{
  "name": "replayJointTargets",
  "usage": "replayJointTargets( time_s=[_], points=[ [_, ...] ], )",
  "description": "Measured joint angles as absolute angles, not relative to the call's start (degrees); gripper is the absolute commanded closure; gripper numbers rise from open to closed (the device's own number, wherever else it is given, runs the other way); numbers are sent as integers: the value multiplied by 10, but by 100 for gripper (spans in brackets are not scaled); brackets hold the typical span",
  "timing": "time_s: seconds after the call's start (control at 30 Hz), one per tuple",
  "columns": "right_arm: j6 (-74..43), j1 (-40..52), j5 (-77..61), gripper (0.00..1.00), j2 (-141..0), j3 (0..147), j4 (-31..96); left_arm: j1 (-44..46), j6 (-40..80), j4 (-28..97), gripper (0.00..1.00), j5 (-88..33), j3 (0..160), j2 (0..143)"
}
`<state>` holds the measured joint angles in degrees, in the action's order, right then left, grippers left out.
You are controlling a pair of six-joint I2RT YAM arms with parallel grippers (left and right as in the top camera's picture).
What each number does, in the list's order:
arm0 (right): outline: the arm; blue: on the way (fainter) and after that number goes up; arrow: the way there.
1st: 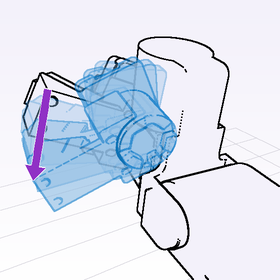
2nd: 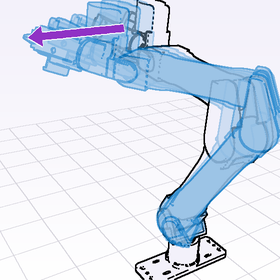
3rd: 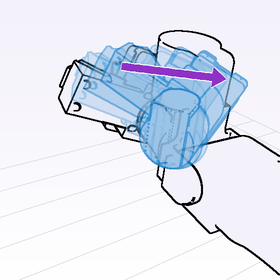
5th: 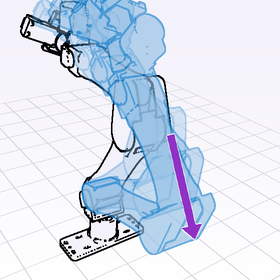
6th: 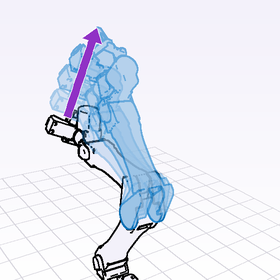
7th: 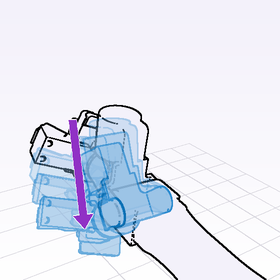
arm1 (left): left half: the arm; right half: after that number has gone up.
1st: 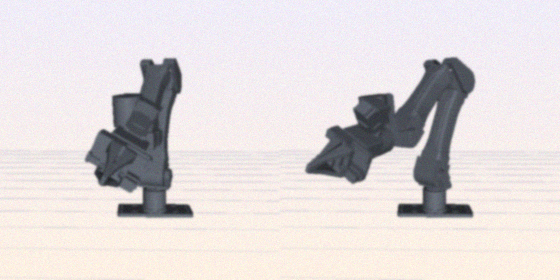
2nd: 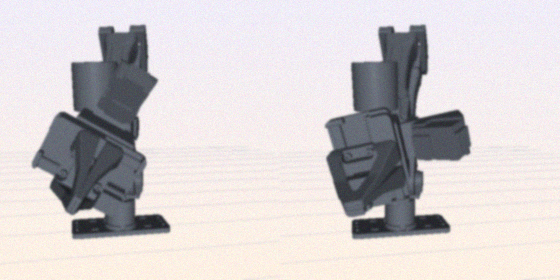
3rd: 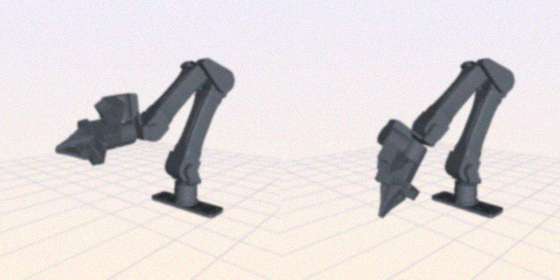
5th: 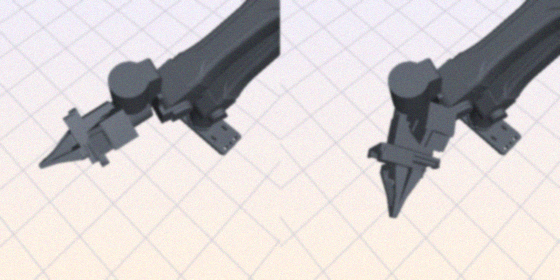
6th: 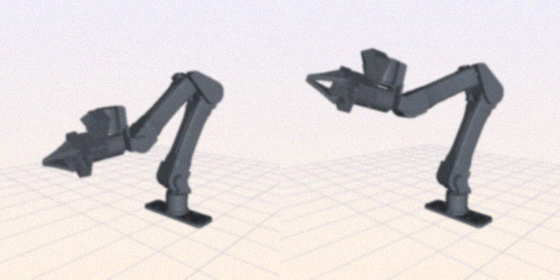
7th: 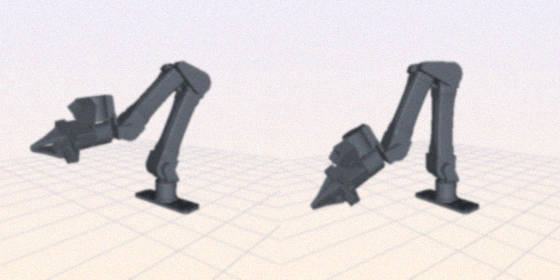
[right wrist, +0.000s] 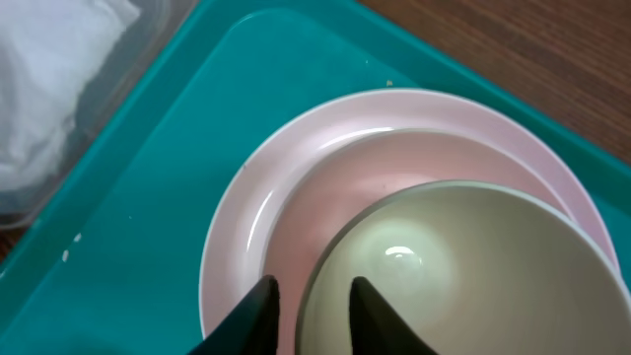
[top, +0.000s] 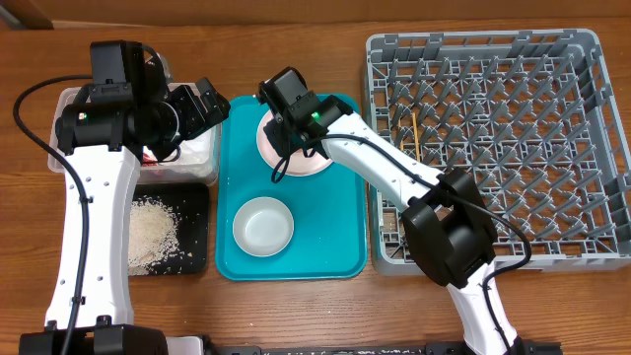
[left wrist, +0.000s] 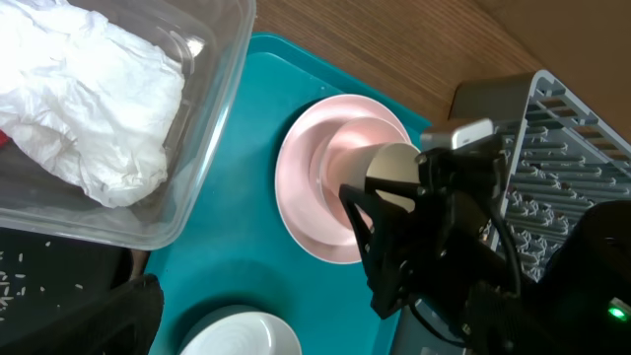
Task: Sort waste into correct bins and load items into the dishwasher
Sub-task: 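Reach the right gripper to the white paper cup and grasp it, then carry the paper cup to the rack's back corner and set it down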
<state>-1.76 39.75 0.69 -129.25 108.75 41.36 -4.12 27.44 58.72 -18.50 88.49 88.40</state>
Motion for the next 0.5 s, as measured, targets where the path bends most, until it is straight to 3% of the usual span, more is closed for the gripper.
replayJointTargets(
  time_s=[0.07, 0.2, 0.5],
  points=[
    [-15, 397, 9, 79, -1293, 1087, 421, -41, 274, 587, 0, -185, 885, 884],
    [-16, 397, 9, 96, -1293, 1087, 420, -41, 274, 587, 0, -185, 885, 884],
    [-15, 397, 15, 96, -1288, 1092, 416, -41, 274, 587, 0, -185, 885, 884]
  ],
)
